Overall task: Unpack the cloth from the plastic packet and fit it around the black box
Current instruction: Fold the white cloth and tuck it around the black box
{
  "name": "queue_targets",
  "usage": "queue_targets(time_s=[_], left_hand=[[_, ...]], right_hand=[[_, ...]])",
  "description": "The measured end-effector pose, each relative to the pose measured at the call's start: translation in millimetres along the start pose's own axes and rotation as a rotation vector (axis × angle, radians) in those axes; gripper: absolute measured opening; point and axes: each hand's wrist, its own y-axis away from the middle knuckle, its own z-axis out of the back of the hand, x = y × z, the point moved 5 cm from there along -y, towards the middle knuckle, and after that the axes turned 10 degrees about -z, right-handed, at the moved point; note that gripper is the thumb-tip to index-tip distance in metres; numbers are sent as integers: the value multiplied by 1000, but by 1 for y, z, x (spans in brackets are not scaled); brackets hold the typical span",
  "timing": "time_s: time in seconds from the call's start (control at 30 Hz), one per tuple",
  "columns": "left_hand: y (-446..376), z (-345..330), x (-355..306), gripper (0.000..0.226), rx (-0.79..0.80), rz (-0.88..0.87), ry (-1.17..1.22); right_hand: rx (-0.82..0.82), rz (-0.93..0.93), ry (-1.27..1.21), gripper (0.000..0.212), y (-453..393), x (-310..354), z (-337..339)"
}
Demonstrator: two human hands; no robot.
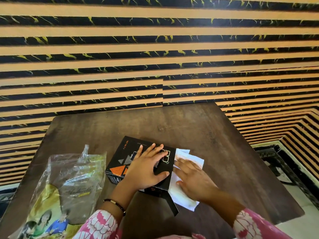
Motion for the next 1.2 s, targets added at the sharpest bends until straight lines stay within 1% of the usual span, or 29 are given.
queue_targets(time_s=[0.1, 0.27, 0.37, 0.53, 0.63, 0.7, 0.73, 0.87, 0.93, 0.97, 1.0, 1.1, 1.17, 1.2], left_hand=[[2, -1, -1, 72, -6, 7, -11], [2, -1, 0, 73, 25, 22, -61], [2, -2, 0, 74, 44, 25, -82], [3, -3, 1, 75, 46, 25, -78], [4, -3, 1, 75, 45, 25, -75], [5, -2, 1, 75, 43, 24, -84], [5, -3, 0, 75, 48, 16, -92], [6, -6, -2, 70, 72, -9, -128], [6, -7, -1, 69, 85, -5, -134], [7, -7, -1, 69, 87, -3, -136], [6, -6, -1, 69, 90, -3, -137], [6, -5, 1, 70, 90, -2, -135], [5, -5, 0, 70, 99, -6, -137], [5, -6, -1, 70, 103, -8, -140]], right_hand=[[46, 96, 26, 54, -7, -2, -10], [159, 70, 89, 69, -25, -8, -9], [106, 65, 93, 65, -33, 0, -9], [87, -17, 81, 60, -37, 10, -22], [45, 70, 53, 53, -27, 14, -26], [93, 122, 49, 54, -25, 16, -28], [121, 116, 49, 55, -28, 15, -28], [149, 23, -15, 61, -44, 20, -24], [121, -16, -33, 60, -48, 20, -23], [111, -23, -50, 63, -49, 19, -25], [142, -8, -58, 64, -47, 19, -29], [192, 136, -41, 45, -37, 18, -39], [249, 179, -5, 54, -33, 25, -34], [257, 172, -35, 58, -34, 27, -29]])
